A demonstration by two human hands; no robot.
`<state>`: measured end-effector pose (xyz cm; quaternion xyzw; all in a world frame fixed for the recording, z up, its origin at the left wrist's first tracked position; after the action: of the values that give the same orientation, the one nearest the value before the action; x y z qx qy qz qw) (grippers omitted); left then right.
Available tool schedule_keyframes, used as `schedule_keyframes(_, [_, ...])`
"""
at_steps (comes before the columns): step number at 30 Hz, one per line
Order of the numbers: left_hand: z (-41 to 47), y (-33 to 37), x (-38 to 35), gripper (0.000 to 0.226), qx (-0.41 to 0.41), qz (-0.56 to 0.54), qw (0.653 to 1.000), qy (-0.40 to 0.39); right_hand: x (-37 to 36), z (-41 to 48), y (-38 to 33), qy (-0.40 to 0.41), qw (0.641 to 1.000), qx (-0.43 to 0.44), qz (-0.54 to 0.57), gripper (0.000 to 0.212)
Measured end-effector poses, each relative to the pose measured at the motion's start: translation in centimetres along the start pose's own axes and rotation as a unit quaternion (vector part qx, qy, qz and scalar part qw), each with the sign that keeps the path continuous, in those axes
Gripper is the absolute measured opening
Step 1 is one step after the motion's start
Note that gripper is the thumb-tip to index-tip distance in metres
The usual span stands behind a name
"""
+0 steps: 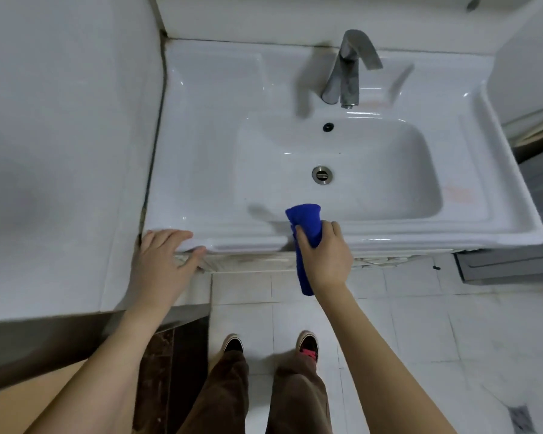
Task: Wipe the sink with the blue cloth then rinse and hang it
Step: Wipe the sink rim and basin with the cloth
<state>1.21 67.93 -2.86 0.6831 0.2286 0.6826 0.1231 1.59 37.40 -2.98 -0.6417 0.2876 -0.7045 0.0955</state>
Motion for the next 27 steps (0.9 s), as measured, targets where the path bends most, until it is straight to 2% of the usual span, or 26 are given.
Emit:
schedule_keyframes(5, [0.0,0.4,-0.1,0.046,0.017,0.008,0.999,0.026,6.3,2.3,9.4,0.062,0.995,-0.075,-0.01,0.034])
schedule_keyframes(10, [-0.1,1.6,-0.7,0.035,0.061,0.013,0.997,0.037,7.8,3.0,11.9,0.069,0.991,-0.111,-0.011,0.034])
schedule_keyframes(12, [-0.4,2.6,-1.2,0.032,0.066,0.001,0.997,0.037,6.3,2.3,9.9,0.044,0.995,-0.087,-0.009,0.035])
schedule_keyframes(17, [-0.7,3.7,-1.9,0.027,0.074,-0.015,0.996,0.037,2.1,0.9,2.9,-0.046,0.998,0.039,-0.011,0.038])
schedule_keyframes(23, [-0.7,3.9,-1.7,0.028,0.091,-0.004,0.995,0.025,2.6,1.3,3.0,-0.106,0.99,0.095,0.0,0.039])
schedule_keyframes(27, [-0.7,4.3,-1.7,0.028,0.114,0.005,0.993,0.019,3.9,2.3,4.9,-0.099,0.993,0.07,0.002,0.04])
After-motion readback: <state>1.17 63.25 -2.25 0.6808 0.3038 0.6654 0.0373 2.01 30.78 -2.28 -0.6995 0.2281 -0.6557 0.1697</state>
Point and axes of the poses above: each hand's wrist, its own z-axis towards the middle knuckle, its own x-axis out of the back of the hand, y = z × x, the point moved 6 cm from there along z, towards the middle knuckle, and after that the axes turned 7 degrees about x, right-handed, at the moved point
